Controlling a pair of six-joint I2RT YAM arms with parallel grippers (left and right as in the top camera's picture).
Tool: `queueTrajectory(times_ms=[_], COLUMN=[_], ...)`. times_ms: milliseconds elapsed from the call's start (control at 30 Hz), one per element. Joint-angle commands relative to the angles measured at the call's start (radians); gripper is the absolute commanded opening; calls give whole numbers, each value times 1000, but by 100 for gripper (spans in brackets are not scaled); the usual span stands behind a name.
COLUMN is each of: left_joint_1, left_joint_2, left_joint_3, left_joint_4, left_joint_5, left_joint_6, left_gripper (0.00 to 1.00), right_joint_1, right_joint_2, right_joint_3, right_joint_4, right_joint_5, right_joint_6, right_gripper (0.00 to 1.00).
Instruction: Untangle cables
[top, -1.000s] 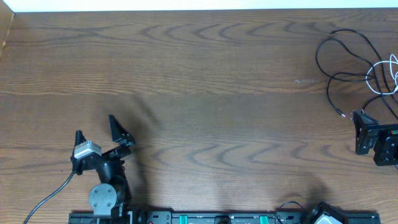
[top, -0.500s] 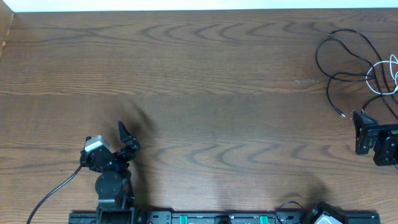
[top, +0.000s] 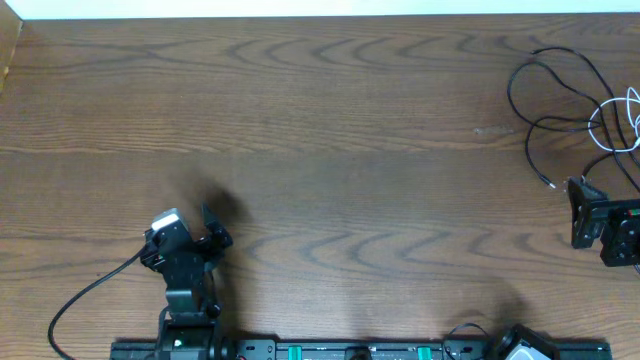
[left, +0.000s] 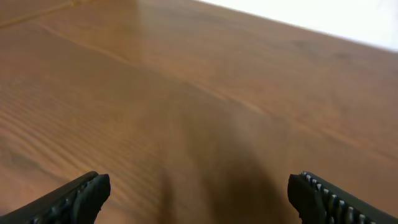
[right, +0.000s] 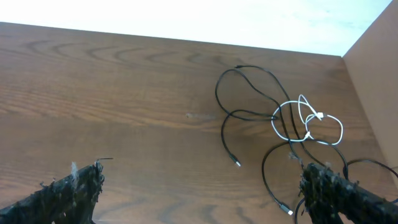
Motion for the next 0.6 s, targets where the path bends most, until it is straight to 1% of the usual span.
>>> queueTrajectory(times_ms=[0,233,300,367,433,467,567], left_joint_1=[3,3,3,3,3,3,3], left_joint_2=[56,173,202,227,250,261,290], left_joint_3=[-19,-19,-19,-19,-19,-19,-19], left_joint_4=[-37,-37,-37,-37,-37,-37,-37], left_joint_5=[-7,-7,-7,-7,-7,-7,-7], left_joint_6=[-5,-5,-5,-5,-5,-5,-5], left_gripper=[96,96,96,96,96,96,96], right_joint_1=[5,5,5,5,8,19,101], right_joint_2=[-2,-2,-2,-2,-16,-35,-139], right_joint_3=[0,0,0,-3,-22,-47,-216], right_joint_4=[-2,-2,-30,-41,6,58,353], right_joint_5=[-4,-4,-2,-58,-117,-146,-264], right_joint_6=[-3,-3,-2,42,50,33,-59], right_gripper=[99,99,99,99,99,99,99])
